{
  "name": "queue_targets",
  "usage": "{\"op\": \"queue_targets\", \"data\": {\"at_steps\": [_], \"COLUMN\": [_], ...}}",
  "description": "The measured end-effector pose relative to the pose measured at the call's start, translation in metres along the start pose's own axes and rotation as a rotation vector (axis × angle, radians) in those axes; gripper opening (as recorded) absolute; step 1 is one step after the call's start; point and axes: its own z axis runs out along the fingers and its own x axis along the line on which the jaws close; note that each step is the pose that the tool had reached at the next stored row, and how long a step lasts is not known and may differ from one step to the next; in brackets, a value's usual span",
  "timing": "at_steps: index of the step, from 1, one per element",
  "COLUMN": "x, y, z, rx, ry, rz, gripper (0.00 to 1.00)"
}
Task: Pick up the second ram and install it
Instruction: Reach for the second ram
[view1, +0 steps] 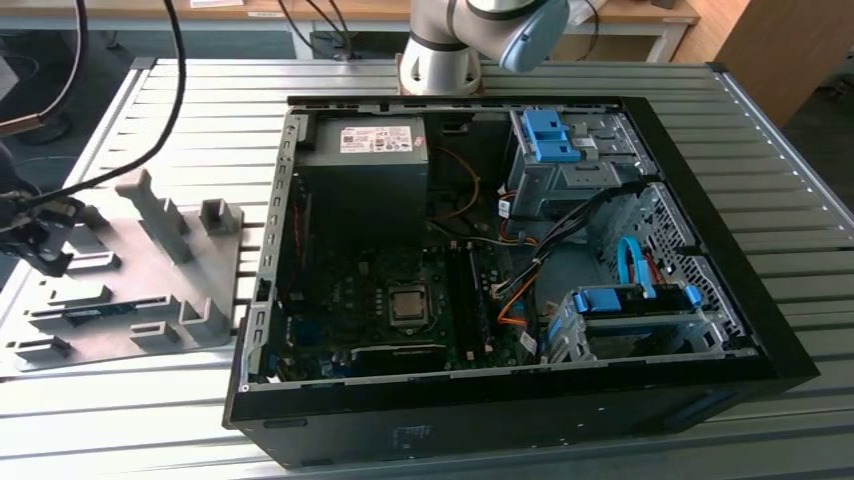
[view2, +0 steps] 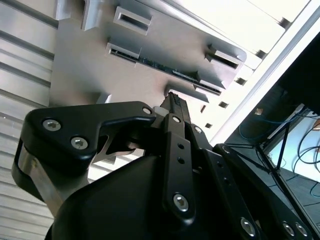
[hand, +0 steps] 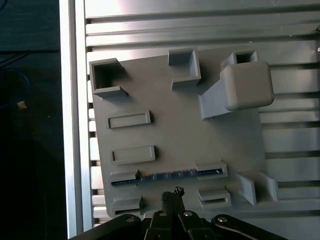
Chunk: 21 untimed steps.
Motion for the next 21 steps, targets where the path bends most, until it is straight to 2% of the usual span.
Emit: {"op": "queue_targets", "data": {"at_steps": [13,21], "x": [-0.0007,-0.0010], "y": [-0.0007,-0.0010], "z": [0.0235,0.0348], "rx": [0.0001,0.0001], "ry": [0.0015,0.0017], "rz": [0.000,0.000], "gripper": [0.10,0.10]}}
